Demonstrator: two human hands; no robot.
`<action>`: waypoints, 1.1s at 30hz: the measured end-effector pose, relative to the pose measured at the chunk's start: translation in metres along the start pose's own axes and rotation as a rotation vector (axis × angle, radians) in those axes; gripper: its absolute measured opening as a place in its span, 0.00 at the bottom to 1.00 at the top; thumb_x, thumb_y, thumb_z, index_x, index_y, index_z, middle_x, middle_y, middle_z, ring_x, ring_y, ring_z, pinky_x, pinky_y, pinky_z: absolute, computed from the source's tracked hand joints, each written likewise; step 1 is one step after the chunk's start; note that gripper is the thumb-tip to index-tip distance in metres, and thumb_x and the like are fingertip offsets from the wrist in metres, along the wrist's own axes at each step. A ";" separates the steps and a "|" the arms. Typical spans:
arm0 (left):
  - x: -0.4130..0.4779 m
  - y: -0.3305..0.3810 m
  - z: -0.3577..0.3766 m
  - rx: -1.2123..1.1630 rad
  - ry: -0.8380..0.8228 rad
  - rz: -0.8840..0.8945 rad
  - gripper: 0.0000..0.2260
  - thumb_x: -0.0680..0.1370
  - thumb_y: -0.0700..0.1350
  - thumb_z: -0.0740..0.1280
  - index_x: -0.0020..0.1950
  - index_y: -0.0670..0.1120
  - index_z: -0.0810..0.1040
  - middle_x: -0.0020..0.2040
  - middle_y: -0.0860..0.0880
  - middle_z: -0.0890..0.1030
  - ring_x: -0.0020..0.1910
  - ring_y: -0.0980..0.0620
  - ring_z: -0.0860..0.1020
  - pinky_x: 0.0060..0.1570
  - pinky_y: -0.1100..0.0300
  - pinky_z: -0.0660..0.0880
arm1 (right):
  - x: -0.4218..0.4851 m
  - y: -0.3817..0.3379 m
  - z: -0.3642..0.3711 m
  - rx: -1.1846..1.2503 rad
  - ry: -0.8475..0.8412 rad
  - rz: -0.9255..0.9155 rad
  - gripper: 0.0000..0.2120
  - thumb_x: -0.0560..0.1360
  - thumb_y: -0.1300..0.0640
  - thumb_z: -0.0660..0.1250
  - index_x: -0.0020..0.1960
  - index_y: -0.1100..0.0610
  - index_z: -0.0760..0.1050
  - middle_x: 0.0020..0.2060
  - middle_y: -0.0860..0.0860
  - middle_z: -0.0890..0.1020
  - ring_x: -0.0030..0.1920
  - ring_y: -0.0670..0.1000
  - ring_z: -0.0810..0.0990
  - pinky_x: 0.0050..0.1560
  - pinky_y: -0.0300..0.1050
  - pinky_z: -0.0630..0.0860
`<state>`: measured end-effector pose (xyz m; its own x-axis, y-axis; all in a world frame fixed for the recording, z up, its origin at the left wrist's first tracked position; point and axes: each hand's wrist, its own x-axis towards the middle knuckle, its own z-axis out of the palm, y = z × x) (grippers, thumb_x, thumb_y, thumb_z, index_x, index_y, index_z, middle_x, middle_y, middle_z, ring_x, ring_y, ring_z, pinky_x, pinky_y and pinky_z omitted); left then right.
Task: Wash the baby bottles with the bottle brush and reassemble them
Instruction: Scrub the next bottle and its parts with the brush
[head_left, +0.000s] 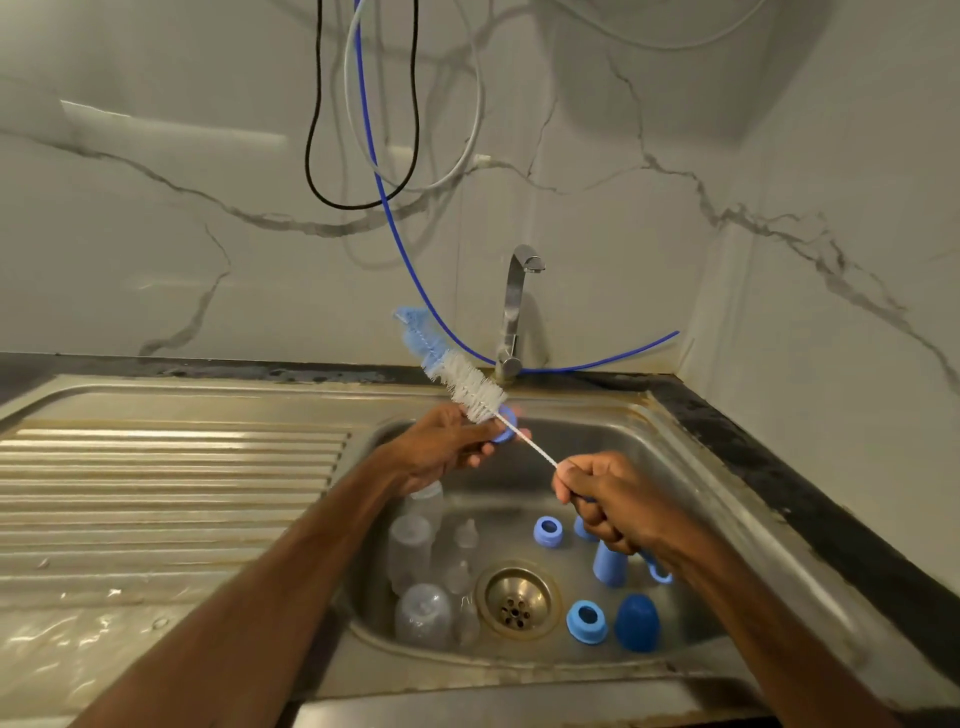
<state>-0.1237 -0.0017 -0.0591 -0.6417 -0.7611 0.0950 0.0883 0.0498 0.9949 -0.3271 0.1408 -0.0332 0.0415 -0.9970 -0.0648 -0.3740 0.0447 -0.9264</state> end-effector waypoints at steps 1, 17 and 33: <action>-0.001 -0.001 -0.004 -0.003 0.036 0.007 0.15 0.80 0.42 0.70 0.67 0.41 0.80 0.63 0.34 0.81 0.37 0.57 0.74 0.33 0.67 0.74 | 0.001 0.001 -0.002 -0.012 0.003 -0.001 0.20 0.84 0.59 0.55 0.36 0.55 0.75 0.26 0.51 0.65 0.24 0.46 0.59 0.24 0.38 0.55; 0.002 0.009 0.009 -0.266 0.182 -0.020 0.09 0.84 0.37 0.63 0.64 0.36 0.74 0.47 0.44 0.77 0.41 0.53 0.78 0.42 0.64 0.80 | 0.002 -0.006 -0.007 -0.055 0.159 0.021 0.16 0.84 0.62 0.55 0.41 0.61 0.75 0.24 0.52 0.67 0.19 0.43 0.61 0.19 0.34 0.59; -0.002 0.008 0.009 -0.447 0.252 -0.060 0.16 0.80 0.42 0.71 0.67 0.40 0.77 0.63 0.39 0.83 0.62 0.44 0.83 0.62 0.45 0.79 | 0.013 -0.001 0.012 0.009 0.169 0.020 0.16 0.84 0.61 0.54 0.41 0.59 0.75 0.24 0.50 0.64 0.21 0.45 0.58 0.22 0.35 0.55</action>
<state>-0.1282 0.0060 -0.0508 -0.4566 -0.8892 -0.0276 0.4093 -0.2375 0.8809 -0.3157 0.1289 -0.0378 -0.1227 -0.9922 -0.0204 -0.3648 0.0642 -0.9289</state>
